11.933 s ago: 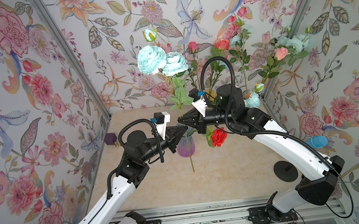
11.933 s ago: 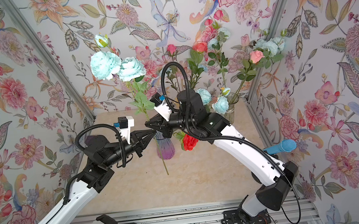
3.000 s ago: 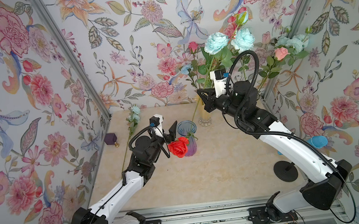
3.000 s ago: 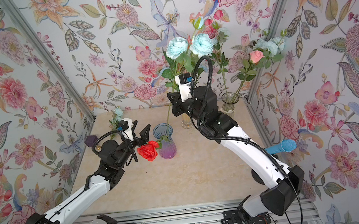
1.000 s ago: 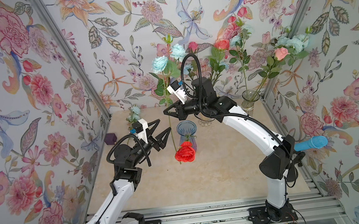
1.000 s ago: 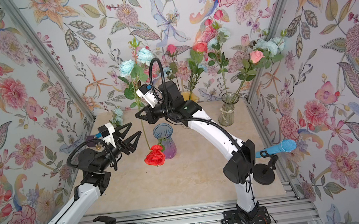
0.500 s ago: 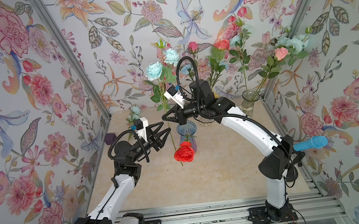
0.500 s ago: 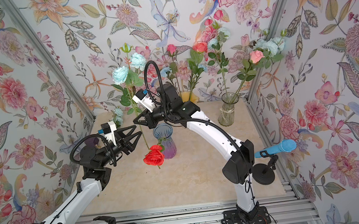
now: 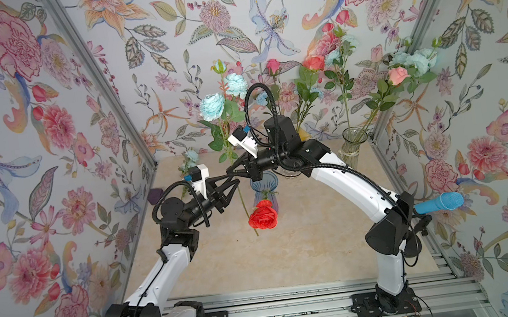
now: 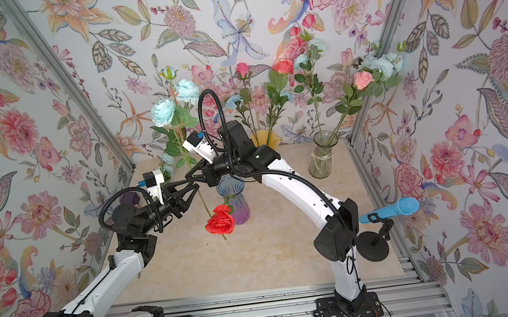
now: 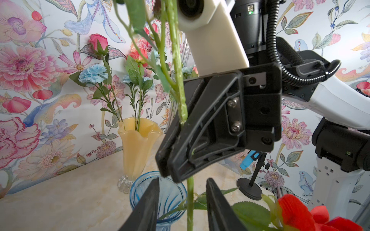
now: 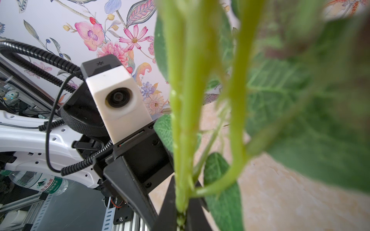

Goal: Pick out blue flowers from the vase
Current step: Place the flower at the center of the board.

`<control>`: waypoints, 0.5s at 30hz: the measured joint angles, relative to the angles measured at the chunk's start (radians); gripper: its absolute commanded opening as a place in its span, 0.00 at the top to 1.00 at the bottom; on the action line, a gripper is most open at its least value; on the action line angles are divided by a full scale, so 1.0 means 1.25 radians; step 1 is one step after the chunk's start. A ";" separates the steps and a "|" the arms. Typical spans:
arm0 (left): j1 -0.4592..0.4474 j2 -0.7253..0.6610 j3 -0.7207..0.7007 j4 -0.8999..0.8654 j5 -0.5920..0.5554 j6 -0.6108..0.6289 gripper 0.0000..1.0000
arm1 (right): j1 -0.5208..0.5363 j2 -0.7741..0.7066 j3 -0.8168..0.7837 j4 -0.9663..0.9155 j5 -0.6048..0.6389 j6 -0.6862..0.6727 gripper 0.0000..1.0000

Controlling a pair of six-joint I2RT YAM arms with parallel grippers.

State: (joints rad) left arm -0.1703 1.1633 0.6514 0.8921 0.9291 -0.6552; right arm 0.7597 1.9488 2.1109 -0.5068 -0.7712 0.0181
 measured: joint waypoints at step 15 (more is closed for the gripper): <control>0.002 0.007 0.005 -0.004 0.024 -0.020 0.91 | 0.010 0.003 0.000 -0.005 0.019 -0.022 1.00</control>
State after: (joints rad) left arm -0.1684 1.1725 0.6582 0.8867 0.9588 -0.6807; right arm 0.7723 1.9526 2.1113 -0.5129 -0.7475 -0.0097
